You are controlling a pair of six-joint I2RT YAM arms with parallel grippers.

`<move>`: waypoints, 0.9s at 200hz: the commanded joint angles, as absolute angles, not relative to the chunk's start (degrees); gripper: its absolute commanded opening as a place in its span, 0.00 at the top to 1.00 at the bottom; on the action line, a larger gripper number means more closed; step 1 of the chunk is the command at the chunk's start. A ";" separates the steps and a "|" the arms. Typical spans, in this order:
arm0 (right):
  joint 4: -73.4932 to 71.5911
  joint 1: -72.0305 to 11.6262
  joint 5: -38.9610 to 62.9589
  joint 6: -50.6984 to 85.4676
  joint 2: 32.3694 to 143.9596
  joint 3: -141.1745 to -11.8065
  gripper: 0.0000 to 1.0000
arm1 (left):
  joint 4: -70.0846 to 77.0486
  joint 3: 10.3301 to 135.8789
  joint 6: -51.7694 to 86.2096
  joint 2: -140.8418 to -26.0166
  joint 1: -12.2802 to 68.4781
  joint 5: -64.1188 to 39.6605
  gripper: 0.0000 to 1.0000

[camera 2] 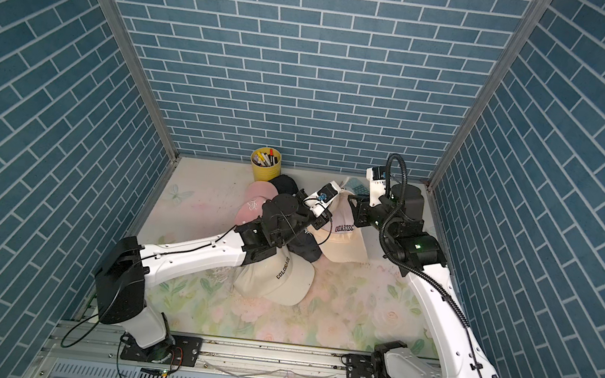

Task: Open the adjustable buckle of the baseball cap
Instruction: Pull the adjustable strap on the baseball cap.

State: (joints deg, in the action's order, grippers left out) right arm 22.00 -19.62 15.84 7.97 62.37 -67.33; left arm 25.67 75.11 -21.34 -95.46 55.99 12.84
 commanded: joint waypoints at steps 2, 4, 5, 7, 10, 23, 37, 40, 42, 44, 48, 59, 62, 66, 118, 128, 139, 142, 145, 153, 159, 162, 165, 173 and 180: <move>19.81 -19.86 19.00 -3.14 59.93 -65.95 0.59 | 25.19 75.86 -22.06 -93.01 55.41 10.28 1.00; 19.94 -19.86 19.23 -3.69 59.85 -65.86 0.58 | 24.97 75.96 -22.06 -92.97 55.45 10.06 1.00; 19.99 -19.86 19.28 -3.91 59.76 -65.85 0.58 | 24.84 75.99 -22.06 -92.98 55.45 9.95 1.00; 20.07 -19.86 19.48 -4.29 59.74 -65.88 0.58 | 24.58 76.08 -22.06 -92.92 55.46 9.81 1.00; 20.13 -19.86 19.58 -4.99 59.63 -65.84 0.57 | 24.28 76.20 -22.13 -92.90 55.44 9.55 1.00; 20.40 -19.86 19.78 -6.79 59.35 -65.71 0.56 | 23.20 76.67 -21.80 -92.90 55.45 8.44 1.00; 20.67 -19.93 19.97 -7.71 59.54 -65.64 0.56 | 22.70 76.89 -21.36 -92.61 55.41 7.78 1.00; 20.59 -19.93 20.14 -7.78 59.48 -65.48 0.56 | 22.56 76.87 -21.36 -92.52 55.45 7.60 1.00; 20.40 -19.92 20.26 -7.81 59.48 -65.32 0.56 | 22.47 76.85 -21.36 -92.48 55.44 7.55 1.00; 20.17 -19.94 20.40 -7.89 59.43 -65.22 0.56 | 22.38 76.87 -21.36 -92.46 55.41 7.51 1.00; 19.51 -19.95 20.72 -7.97 59.20 -64.74 0.56 | 22.30 76.96 -21.36 -92.37 55.46 7.41 1.00; 17.00 -20.20 21.68 -8.19 58.63 -63.28 0.57 | 21.51 77.21 -21.22 -92.21 55.44 7.04 1.00; 16.41 -20.36 21.64 -8.36 58.51 -62.82 0.57 | 21.29 77.29 -21.26 -92.20 55.45 6.92 1.00; 15.77 -20.59 21.35 -8.70 58.53 -62.46 0.58 | 21.11 77.39 -21.34 -92.21 55.51 6.87 1.00; 13.27 -22.54 19.34 -11.51 59.85 -62.69 0.74 | 16.76 81.05 -21.62 -93.55 55.47 4.44 1.00; 12.40 -22.74 18.01 -11.43 59.52 -62.23 0.80 | 16.51 81.27 -21.60 -93.76 55.54 4.35 1.00; 12.42 -22.98 15.82 -11.40 59.31 -61.99 0.88 | 16.05 81.37 -21.60 -93.77 55.50 4.31 1.00; 12.46 -23.06 15.36 -11.47 59.22 -61.99 0.89 | 15.85 81.45 -21.62 -93.74 55.53 4.29 1.00; 12.48 -23.10 14.89 -11.51 59.12 -61.85 0.91 | 15.70 81.47 -21.62 -93.79 55.54 4.19 1.00; 11.43 -23.18 13.55 -11.35 58.49 -61.19 0.94 | 14.82 81.79 -21.62 -93.89 55.48 3.73 1.00; 10.24 -23.19 13.13 -11.17 57.94 -60.40 0.96 | 14.06 82.12 -21.58 -94.03 55.51 3.41 1.00; 9.48 -23.20 13.10 -11.04 57.62 -59.95 0.96 | 13.84 82.16 -21.47 -94.00 55.49 3.21 1.00; 8.73 -23.20 13.14 -10.89 57.33 -59.50 0.97 | 13.61 82.20 -21.40 -94.10 55.48 3.00 1.00; 7.04 -23.25 12.84 -10.29 56.73 -58.53 1.00 | 13.13 82.28 -21.28 -94.22 55.49 2.77 1.00; 5.89 -23.29 12.45 -9.58 56.63 -58.02 1.00 | 12.88 82.34 -21.14 -94.31 55.53 2.70 1.00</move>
State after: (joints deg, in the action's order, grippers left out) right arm 12.12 -22.92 15.31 -9.17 58.76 -60.07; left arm 14.85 80.55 -21.61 -94.19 55.72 4.58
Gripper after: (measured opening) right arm 0.048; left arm 0.061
